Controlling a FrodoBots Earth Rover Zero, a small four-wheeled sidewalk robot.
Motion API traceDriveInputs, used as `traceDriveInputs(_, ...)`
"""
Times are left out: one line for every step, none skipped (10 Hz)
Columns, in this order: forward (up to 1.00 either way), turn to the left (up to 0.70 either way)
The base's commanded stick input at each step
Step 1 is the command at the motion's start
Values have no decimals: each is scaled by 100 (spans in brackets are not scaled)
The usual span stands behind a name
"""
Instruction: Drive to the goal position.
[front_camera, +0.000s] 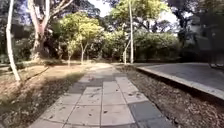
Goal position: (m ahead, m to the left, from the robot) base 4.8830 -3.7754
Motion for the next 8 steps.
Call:
traceDriveInputs(50,0)
traceDriveInputs(50,0)
traceDriveInputs(50,0)
traceDriveInputs(50,0)
traceDriveInputs(50,0)
traceDriveInputs(50,0)
traceDriveInputs(50,0)
traceDriveInputs(50,0)
